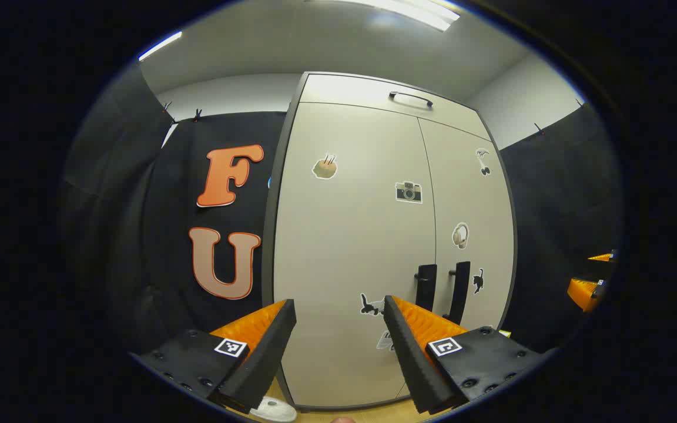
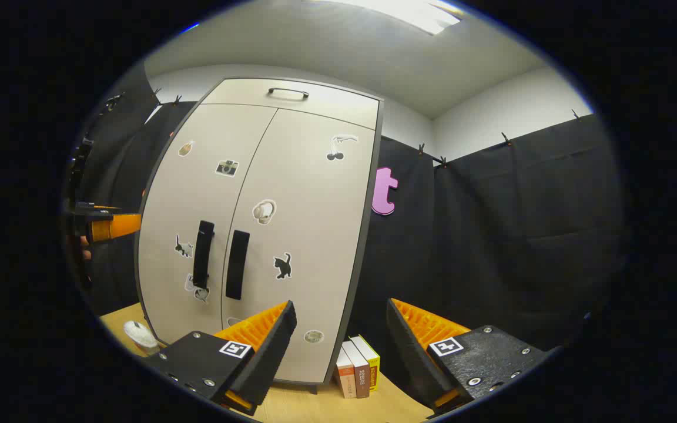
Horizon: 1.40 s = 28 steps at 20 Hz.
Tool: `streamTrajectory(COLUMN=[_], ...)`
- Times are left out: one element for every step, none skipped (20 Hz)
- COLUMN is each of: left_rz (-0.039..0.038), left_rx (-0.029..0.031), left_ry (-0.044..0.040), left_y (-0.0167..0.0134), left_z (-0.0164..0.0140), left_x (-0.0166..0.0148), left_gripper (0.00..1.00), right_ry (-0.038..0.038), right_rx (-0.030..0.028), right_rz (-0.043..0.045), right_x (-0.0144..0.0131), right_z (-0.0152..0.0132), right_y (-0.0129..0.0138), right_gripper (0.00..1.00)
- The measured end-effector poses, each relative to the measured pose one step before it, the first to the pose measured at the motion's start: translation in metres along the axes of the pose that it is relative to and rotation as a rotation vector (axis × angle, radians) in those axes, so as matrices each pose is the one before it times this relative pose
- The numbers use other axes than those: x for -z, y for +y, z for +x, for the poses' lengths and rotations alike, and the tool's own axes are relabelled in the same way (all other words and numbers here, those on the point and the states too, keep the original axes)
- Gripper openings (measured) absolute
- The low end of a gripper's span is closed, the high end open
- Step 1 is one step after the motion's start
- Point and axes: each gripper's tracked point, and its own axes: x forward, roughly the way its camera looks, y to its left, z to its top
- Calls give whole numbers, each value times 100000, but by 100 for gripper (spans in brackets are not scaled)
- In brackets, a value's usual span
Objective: Open the right door of the double-door shoe cabinet with the right hand, and open the left door with the left hand.
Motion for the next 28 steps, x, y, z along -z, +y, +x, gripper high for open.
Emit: streamTrajectory(left_rz=[1037, 914, 581, 480, 356, 36, -271, -432, -380, -100, -648, -2356, -3405, -2565, 488, 2101, 1480, -83, -646, -116, 501, 82, -552, -553, 218, 731, 663, 76], left_rx=[821, -377, -425, -276, -269, -474, -280, -29, 52, 314, 631, 1187, 1834, 1134, -301, -1153, -786, 495, 675, -288, -984, -860, -354, 57, -186, -661, -913, -363], left_ry=[917, 650, -108, -649, -1053, -1286, -1185, -1113, -1061, -790, -318, 1652, 1366, 201, -616, -163, -83, -230, 127, 673, 516, 721, 931, 669, 445, -32, -604, -592], left_y=[-477, -217, -369, -445, -462, -453, -478, -595, -663, -758, -765, -923, -1102, -743, -389, -45, -170, -548, -251, 175, 369, 242, 199, 147, 317, 445, 466, 177], left_z=[-96, -135, -183, -237, -184, -48, -145, -109, -131, -114, -28, -108, -104, 134, 56, -33, -26, 29, 10, 58, 29, -37, -17, 11, 6, -42, 33, 22], left_x=[-226, -359, -582, -721, -925, -1048, -943, -836, -813, -588, -580, -32, -108, -346, -328, -119, -86, -75, 115, 252, 235, 251, 334, 297, 200, 82, -50, -111], left_gripper=[96, 96, 96, 96, 95, 96, 96, 96, 96, 96, 96, 96, 96, 96, 97, 96, 96, 96, 96, 95, 96, 96, 96, 96, 96, 96, 96, 96], right_ry=[-1843, -1937, -1907, -1535, -1386, -1308, -566, -464, -153, 57, -183, -45, 3, 164, 245, 341, 181, -3, 101, 428, 640, 815, 708, 773, 589, 445, 336, 318], right_rx=[-64, 64, -439, -374, 124, 239, 315, -348, -91, -151, 214, 129, -276, -133, 6, 60, 275, 135, 28, -44, -302, -390, -719, -459, -658, -701, -601, -394], right_rz=[454, 300, 37, -104, 153, 776, 1382, 1617, 1288, 685, 69, -245, 34, 348, 592, 351, 153, -16, -1, 158, 375, 567, 696, 577, 315, -18, -347, -384], right_x=[-1037, -1090, -880, -747, -601, -577, -361, -229, -94, -10, 30, 46, 182, 56, 122, 195, 120, -18, 121, 193, 266, 246, 246, 193, 197, 208, 167, 101], right_z=[280, 165, 116, 265, 117, 105, 108, 262, 158, 55, 24, -1, 2, -104, -58, 21, 8, -28, 31, 22, 122, 138, 93, 54, 26, 149, 171, 101], right_y=[-581, -758, -544, -657, -776, -942, -807, -660, -633, -743, -647, -677, -396, -373, -303, -313, -236, -332, -81, -43, 189, 183, 349, 287, 336, 410, 443, 356], right_gripper=[93, 92, 92, 93, 93, 93, 93, 92, 92, 92, 93, 93, 92, 93, 92, 92, 92, 93, 93, 93, 93, 93, 92, 92, 92, 92, 93, 93])
